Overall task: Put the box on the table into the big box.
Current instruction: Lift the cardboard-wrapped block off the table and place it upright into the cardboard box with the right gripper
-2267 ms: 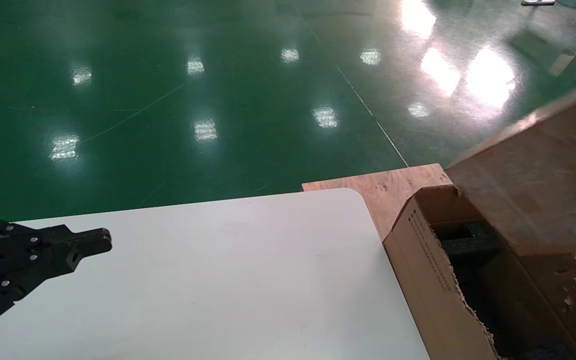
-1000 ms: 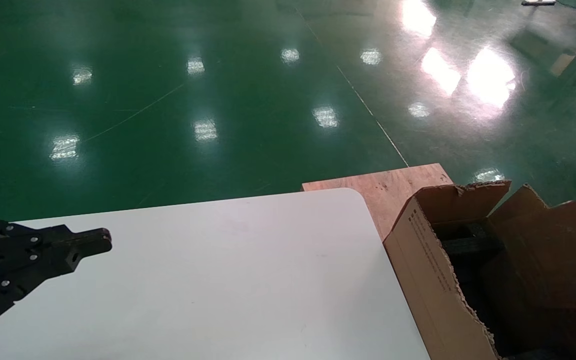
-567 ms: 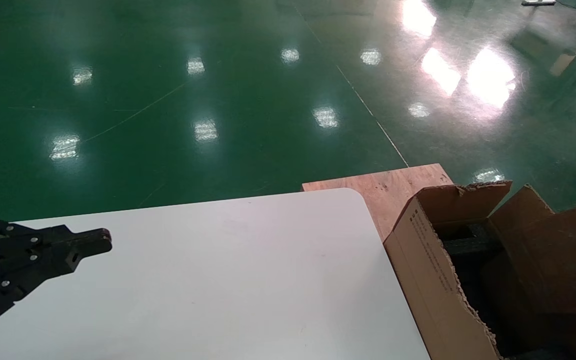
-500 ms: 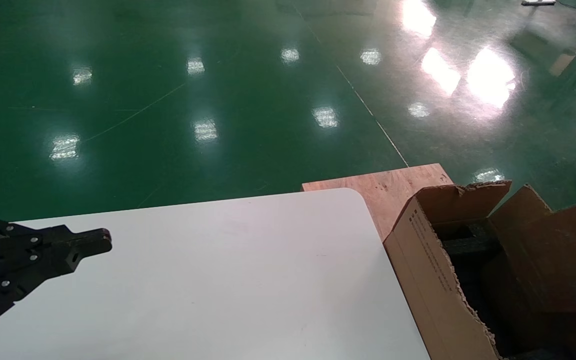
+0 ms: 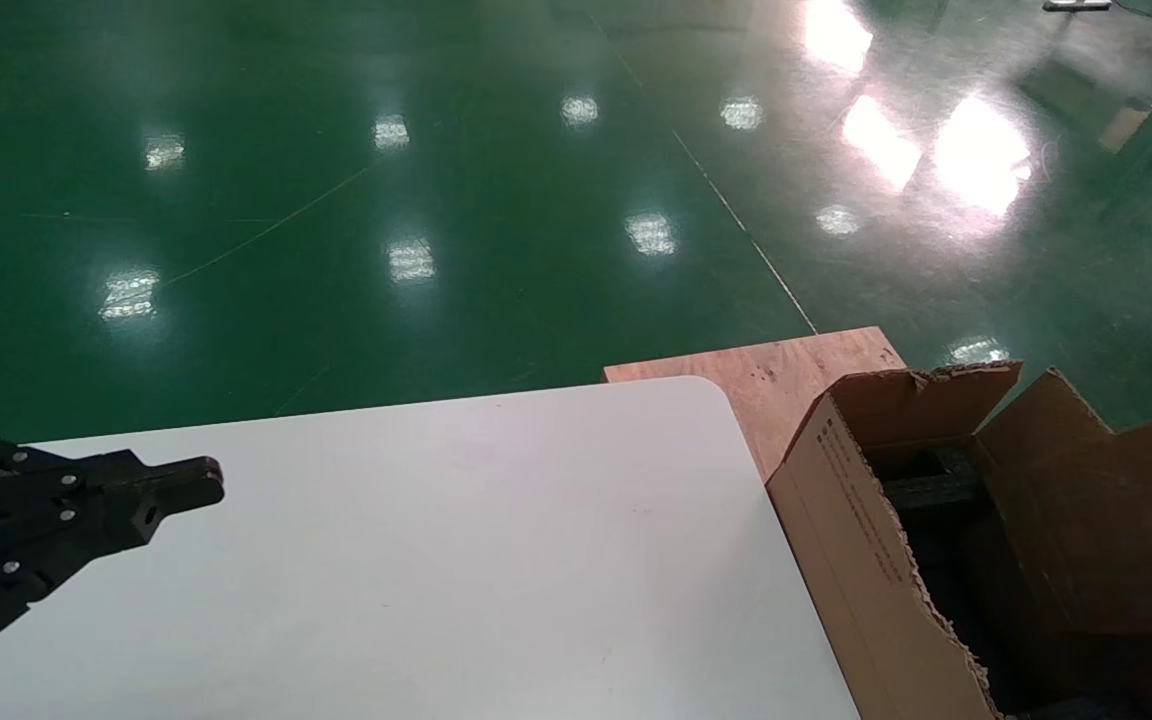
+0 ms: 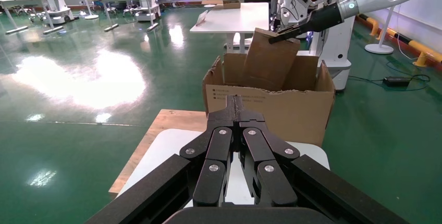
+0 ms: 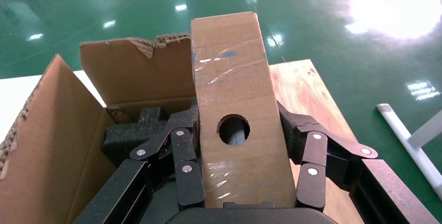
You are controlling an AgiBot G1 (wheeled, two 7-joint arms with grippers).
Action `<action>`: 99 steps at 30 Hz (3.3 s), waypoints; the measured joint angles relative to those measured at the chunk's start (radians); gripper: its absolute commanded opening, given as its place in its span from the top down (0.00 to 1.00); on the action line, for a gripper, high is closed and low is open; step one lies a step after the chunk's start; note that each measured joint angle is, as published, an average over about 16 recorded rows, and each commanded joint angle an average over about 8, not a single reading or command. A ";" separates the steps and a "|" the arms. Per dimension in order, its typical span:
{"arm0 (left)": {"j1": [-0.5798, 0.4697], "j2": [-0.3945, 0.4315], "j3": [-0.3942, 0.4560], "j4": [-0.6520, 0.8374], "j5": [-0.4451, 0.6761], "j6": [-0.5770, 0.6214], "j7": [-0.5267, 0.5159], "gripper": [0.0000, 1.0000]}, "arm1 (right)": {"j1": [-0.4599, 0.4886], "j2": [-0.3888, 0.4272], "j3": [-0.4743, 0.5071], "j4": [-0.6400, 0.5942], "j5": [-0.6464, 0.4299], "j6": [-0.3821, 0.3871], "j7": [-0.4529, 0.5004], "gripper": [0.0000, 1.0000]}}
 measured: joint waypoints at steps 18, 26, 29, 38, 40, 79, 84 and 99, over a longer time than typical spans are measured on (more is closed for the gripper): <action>0.000 0.000 0.000 0.000 0.000 0.000 0.000 1.00 | -0.118 0.021 0.073 0.093 -0.020 0.072 0.023 1.00; 0.000 0.000 0.001 0.000 0.000 0.000 0.000 1.00 | -0.111 -0.002 0.051 0.116 -0.037 0.109 0.033 1.00; 0.000 0.000 0.001 0.000 0.000 0.000 0.000 1.00 | -0.097 -0.014 0.031 0.111 -0.042 0.111 0.034 1.00; 0.000 0.000 0.001 0.000 -0.001 0.000 0.000 1.00 | -0.025 -0.035 -0.049 0.064 -0.048 0.097 0.025 1.00; 0.000 0.000 0.001 0.000 -0.001 0.000 0.000 1.00 | -0.007 -0.037 -0.067 0.050 -0.048 0.091 0.022 1.00; 0.000 -0.001 0.002 0.000 -0.001 -0.001 0.001 1.00 | 0.146 -0.053 -0.285 -0.058 -0.016 0.101 -0.028 1.00; 0.000 -0.001 0.002 0.000 -0.001 -0.001 0.001 1.00 | 0.152 -0.056 -0.322 -0.050 0.005 0.124 -0.037 1.00; -0.001 -0.001 0.002 0.000 -0.002 -0.001 0.001 1.00 | 0.158 -0.070 -0.438 -0.026 0.083 0.191 -0.059 1.00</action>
